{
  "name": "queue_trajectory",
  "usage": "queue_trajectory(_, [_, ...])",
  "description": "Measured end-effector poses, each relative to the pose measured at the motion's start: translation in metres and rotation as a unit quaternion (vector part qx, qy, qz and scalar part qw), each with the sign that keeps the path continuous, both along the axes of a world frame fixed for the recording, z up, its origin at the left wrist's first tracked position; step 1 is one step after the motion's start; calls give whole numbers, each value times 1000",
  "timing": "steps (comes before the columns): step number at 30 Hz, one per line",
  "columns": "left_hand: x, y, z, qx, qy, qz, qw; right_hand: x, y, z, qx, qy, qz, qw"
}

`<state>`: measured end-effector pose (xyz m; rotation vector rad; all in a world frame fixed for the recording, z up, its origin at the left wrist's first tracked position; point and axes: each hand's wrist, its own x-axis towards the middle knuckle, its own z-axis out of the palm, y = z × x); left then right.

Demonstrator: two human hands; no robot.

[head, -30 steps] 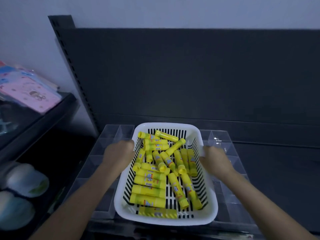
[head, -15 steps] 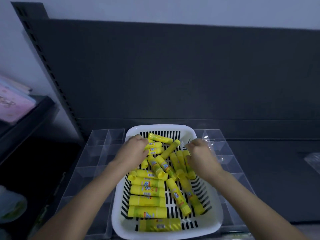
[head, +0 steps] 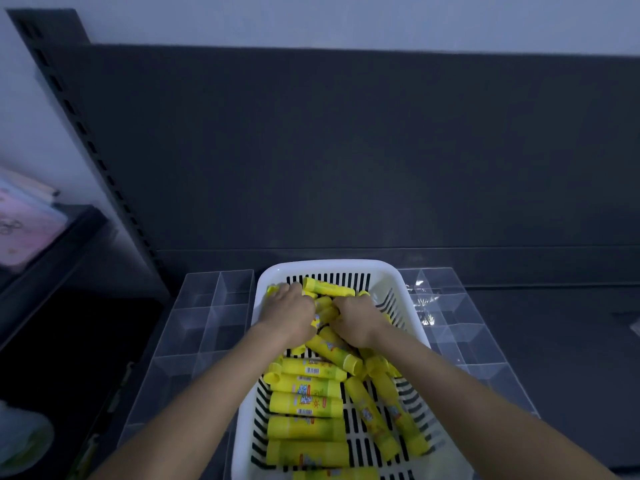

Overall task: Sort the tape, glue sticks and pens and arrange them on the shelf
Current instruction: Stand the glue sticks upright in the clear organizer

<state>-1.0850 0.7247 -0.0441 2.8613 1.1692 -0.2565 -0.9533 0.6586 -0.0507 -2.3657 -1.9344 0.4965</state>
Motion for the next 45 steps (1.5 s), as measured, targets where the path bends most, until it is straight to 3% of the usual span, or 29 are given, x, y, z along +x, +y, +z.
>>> queue_trajectory(6, [9,-3,0,-48,-32,11,998,6,4,-3,18,128,-50,990])
queue_trajectory(10, [6,-2,-1,-161,-87,89,979,16,0,2,46,219,-69,972])
queue_trajectory(13, [0,-6,-5,-208,-145,90,963,23,-3,6,66,300,-81,948])
queue_trajectory(17, [1,-19,-2,-259,-281,124,916,29,-12,18,91,530,-152,829])
queue_trajectory(20, [13,-26,9,-268,-375,152,875,43,-20,36,101,610,-178,765])
queue_trajectory(24, [43,-40,28,-305,-452,125,829,69,-32,60,79,685,-155,707])
queue_trajectory(29, [89,-50,42,-293,-519,154,788,107,-47,81,141,667,-160,714])
queue_trajectory(33, [121,-48,48,-274,-522,130,797,145,-58,92,246,610,-204,725])
queue_trajectory(38, [159,-44,53,-272,-551,141,776,172,-58,89,305,518,-221,768])
queue_trajectory(45, [178,-37,41,-194,-461,95,861,185,-46,60,299,383,-192,853])
